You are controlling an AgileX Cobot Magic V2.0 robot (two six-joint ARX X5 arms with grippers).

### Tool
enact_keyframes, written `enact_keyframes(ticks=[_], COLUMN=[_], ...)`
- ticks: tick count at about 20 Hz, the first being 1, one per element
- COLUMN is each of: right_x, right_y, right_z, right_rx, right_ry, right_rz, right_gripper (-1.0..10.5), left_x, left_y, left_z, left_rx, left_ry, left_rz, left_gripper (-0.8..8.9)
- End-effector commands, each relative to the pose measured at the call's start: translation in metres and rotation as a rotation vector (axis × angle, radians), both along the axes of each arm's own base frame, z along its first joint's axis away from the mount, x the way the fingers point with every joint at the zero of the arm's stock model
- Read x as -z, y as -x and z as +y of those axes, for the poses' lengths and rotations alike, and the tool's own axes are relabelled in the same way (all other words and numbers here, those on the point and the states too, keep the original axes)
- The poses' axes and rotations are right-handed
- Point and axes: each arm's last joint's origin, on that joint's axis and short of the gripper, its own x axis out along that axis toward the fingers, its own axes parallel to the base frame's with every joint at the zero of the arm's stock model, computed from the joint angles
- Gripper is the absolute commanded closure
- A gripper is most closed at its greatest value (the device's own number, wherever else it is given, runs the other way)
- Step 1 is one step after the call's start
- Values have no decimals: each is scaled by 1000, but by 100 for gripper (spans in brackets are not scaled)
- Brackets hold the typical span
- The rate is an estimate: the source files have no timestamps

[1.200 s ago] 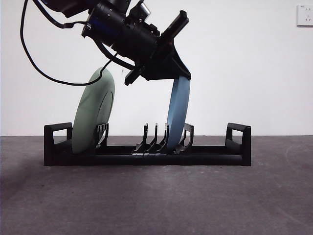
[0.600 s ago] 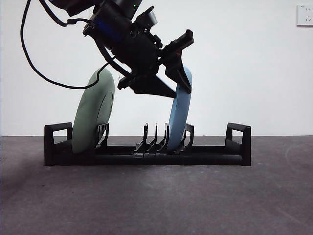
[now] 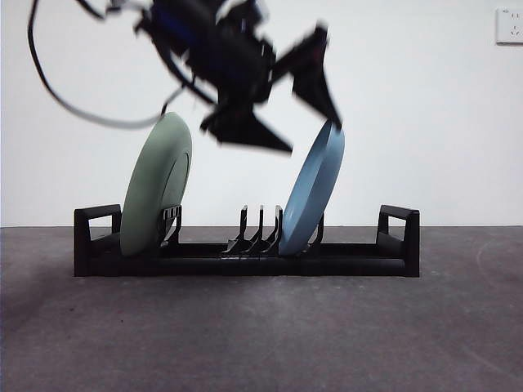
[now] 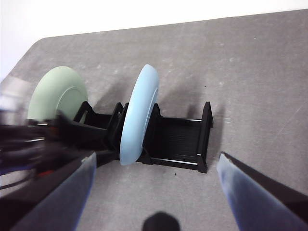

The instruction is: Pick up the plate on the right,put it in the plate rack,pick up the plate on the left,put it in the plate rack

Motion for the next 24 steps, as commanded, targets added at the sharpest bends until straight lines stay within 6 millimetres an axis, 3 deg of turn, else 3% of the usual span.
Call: enact_keyframes(ticks=[1,2,4,5,8,10,12,15,20,22,24], right_x=[2,2,2,3,4,4,7,27,67,75,75], right_y=[-1,-1,0,0,1,2,8,24,52,56,55], right_z=[0,0,0,0,0,-1,-2,-1,-8,-11,-12], right_rx=[-5,-5,-10,-13,-16,15,81,78,145,234,327], right_ry=[4,4,15,22,42,71,108,97,103,86,7], right_rz=[1,2,6,10,15,0,-46,-130,-138,-109,-76], right_gripper=[558,632,862,952,963,963,963,963,963,962,951], left_x=[-41,-56,-86,-100,-123,-129,-130,-118,-53,-35,-33], left_y=[22,32,54,67,99,115,128,145,177,189,197], left_z=[10,16,35,46,83,108,129,158,184,192,197], left_rx=[60,73,96,110,-10,-146,-211,-291,-346,-358,-361], left_ry=[27,37,36,21,-111,-269,-317,-316,-304,-276,-269], left_rz=[-151,-198,-292,-336,-419,-452,-431,-441,-441,-444,-442], left_gripper=[437,455,759,815,821,821,821,821,821,821,819])
